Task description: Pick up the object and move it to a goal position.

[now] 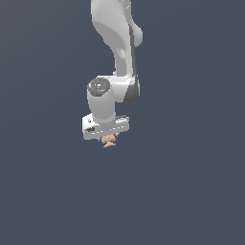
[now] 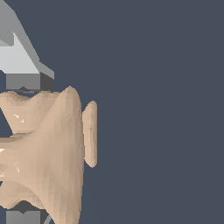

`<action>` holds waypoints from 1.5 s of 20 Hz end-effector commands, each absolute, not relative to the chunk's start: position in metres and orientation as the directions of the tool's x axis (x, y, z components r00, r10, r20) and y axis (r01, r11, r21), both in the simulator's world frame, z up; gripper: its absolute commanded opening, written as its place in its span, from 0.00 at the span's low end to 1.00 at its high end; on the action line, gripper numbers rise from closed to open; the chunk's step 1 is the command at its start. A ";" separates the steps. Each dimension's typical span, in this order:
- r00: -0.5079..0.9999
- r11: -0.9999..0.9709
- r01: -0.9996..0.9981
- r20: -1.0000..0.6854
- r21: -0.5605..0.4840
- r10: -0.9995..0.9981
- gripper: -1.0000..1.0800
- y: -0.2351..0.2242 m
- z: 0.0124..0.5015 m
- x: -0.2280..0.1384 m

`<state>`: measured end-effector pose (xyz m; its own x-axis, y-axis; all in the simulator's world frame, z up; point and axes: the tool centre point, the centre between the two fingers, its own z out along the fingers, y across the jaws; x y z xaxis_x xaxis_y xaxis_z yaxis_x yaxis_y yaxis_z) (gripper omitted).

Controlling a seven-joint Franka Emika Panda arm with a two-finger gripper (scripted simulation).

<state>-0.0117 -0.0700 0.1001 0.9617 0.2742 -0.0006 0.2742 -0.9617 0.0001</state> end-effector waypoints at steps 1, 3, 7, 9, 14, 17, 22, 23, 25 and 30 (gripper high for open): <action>0.962 -0.962 0.274 0.000 0.001 0.274 0.00 -0.069 0.118 -0.022; 0.962 -0.962 0.274 0.000 0.001 0.274 0.00 -0.068 0.134 -0.031; 0.962 -0.962 0.274 0.000 0.001 0.274 0.00 -0.066 0.165 -0.048; 0.962 -0.962 0.274 0.000 0.001 0.274 0.00 -0.065 0.181 -0.057; 0.962 -0.962 0.274 0.000 0.001 0.274 0.00 -0.062 0.222 -0.080; 0.962 -0.962 0.275 0.000 0.000 0.275 0.00 -0.061 0.247 -0.093; 0.962 -0.962 0.275 0.000 0.000 0.275 0.00 -0.058 0.284 -0.112; 0.962 -0.962 0.275 0.000 0.000 0.275 0.00 -0.058 0.291 -0.116; 0.961 -0.961 0.275 0.000 0.000 0.275 0.00 -0.057 0.302 -0.121; 0.961 -0.961 0.275 0.000 0.000 0.275 0.00 -0.056 0.325 -0.132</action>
<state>-0.1286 -0.0567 0.3186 0.9615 0.2749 0.0012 0.2749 -0.9615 0.0001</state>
